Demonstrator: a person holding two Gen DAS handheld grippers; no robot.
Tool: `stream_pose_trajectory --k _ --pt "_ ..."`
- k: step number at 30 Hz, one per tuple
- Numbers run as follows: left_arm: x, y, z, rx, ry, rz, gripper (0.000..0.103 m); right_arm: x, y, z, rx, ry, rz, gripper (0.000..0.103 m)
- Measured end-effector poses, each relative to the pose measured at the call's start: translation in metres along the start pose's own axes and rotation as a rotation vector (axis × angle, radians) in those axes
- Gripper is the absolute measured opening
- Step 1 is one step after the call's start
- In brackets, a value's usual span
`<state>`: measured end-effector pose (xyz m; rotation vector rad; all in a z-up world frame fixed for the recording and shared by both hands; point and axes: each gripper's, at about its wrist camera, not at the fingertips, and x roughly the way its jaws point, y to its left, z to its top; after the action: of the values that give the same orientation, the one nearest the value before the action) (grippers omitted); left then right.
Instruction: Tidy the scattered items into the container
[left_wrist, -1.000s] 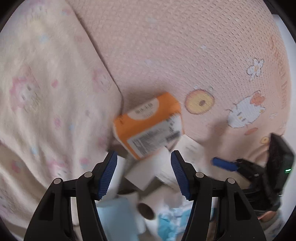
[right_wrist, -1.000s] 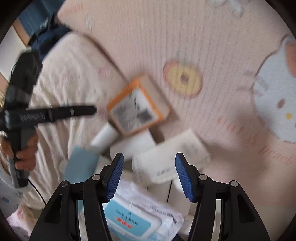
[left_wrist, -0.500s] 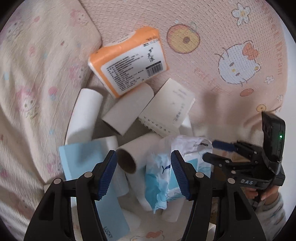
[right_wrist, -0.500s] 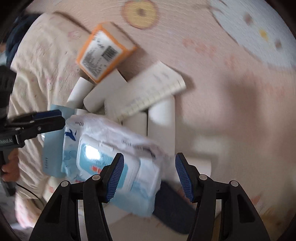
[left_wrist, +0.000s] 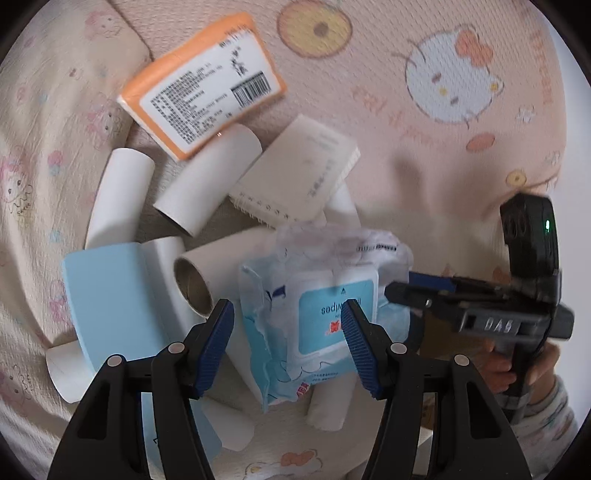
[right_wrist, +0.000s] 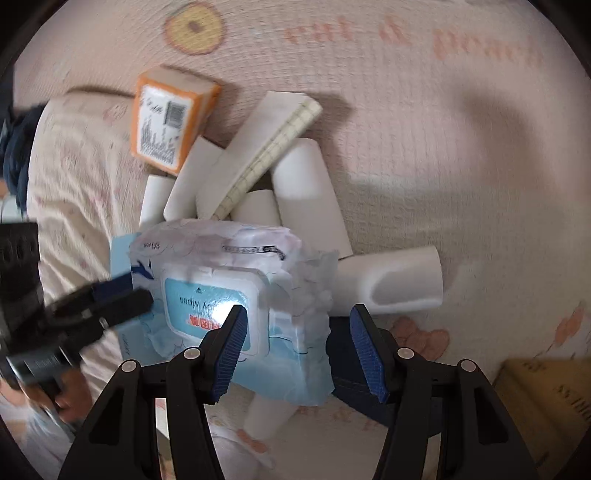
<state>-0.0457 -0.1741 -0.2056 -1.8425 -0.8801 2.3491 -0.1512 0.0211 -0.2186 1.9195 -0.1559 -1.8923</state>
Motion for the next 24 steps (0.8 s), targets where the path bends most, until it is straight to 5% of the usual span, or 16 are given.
stream_pose_trajectory --k 6,12,24 --pt "0.013 -0.001 -0.005 -0.006 0.016 0.036 0.044 0.004 -0.004 0.002 0.028 -0.007 0.075 0.055" --pt "0.011 0.014 -0.001 -0.106 -0.029 -0.031 0.043 0.011 -0.012 0.002 0.102 -0.002 0.146 0.055" --pt "0.014 0.010 0.013 -0.092 -0.020 -0.060 0.045 0.018 -0.023 0.004 0.169 -0.001 0.193 0.059"
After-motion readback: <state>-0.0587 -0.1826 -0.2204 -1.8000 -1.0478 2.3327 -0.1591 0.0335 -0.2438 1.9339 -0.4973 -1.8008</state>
